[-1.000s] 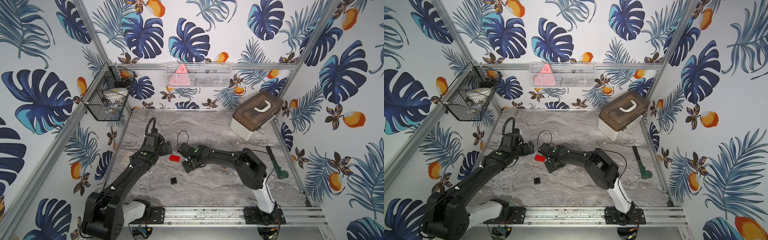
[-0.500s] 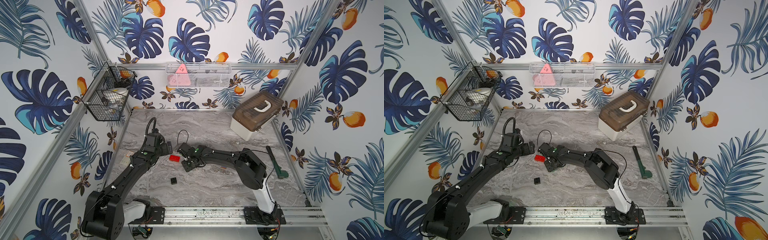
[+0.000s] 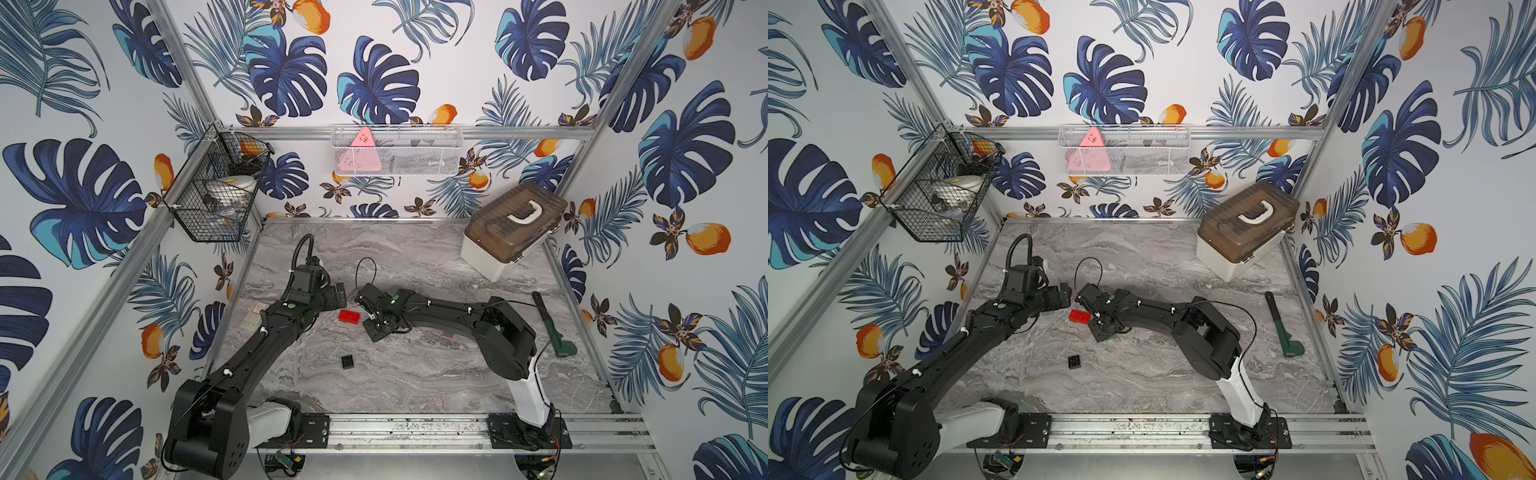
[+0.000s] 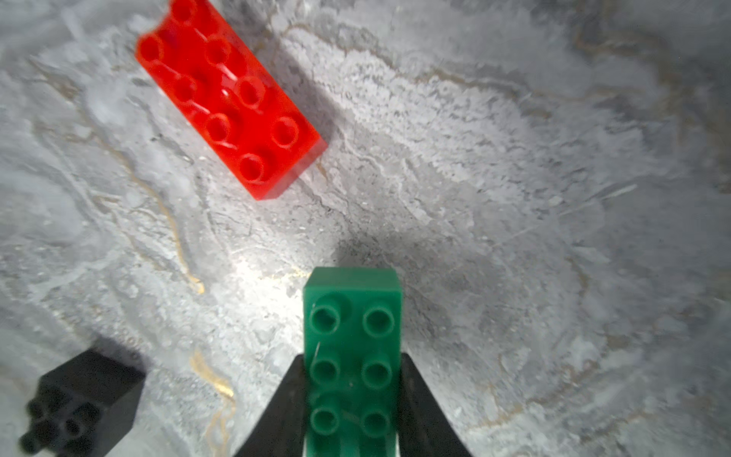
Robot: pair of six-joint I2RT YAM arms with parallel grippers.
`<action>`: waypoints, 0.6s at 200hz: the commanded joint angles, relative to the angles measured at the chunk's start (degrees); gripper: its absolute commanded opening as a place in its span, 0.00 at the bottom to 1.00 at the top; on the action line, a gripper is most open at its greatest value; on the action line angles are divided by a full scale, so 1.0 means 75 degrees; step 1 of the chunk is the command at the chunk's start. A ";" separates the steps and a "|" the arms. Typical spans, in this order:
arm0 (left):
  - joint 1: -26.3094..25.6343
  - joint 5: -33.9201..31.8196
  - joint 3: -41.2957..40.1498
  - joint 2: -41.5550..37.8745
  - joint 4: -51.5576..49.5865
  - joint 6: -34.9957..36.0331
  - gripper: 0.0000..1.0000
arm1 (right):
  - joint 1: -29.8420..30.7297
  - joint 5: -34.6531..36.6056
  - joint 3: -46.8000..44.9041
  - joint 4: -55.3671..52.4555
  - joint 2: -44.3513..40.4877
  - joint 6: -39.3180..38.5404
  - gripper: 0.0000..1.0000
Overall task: Assemble a spoon with lego
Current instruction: Pick up the lego brick from the center of the board, then assemble the lego brick with the lego brick.
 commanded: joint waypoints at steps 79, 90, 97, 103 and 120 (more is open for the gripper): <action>-0.0971 0.0135 0.0300 0.0358 0.0286 0.0168 0.99 | -0.1065 -0.0095 -0.0568 -0.1645 -0.2951 -0.2401 0.29; -0.1146 0.0109 0.0362 0.0486 0.0344 0.0118 0.99 | -0.1430 -0.0275 -0.0830 -0.1785 -0.3389 -0.2658 0.28; -0.1304 0.0072 0.0431 0.0564 0.0385 0.0087 0.99 | -0.1624 -0.0317 -0.0984 -0.1905 -0.3646 -0.2838 0.28; -0.1415 0.0068 0.0488 0.0659 0.0420 0.0062 0.99 | -0.1795 -0.0302 -0.1112 -0.1991 -0.3835 -0.2977 0.27; -0.1677 0.0154 0.0702 0.1001 0.0474 -0.0006 0.99 | -0.2227 -0.0363 -0.1365 -0.2444 -0.4252 -0.3338 0.27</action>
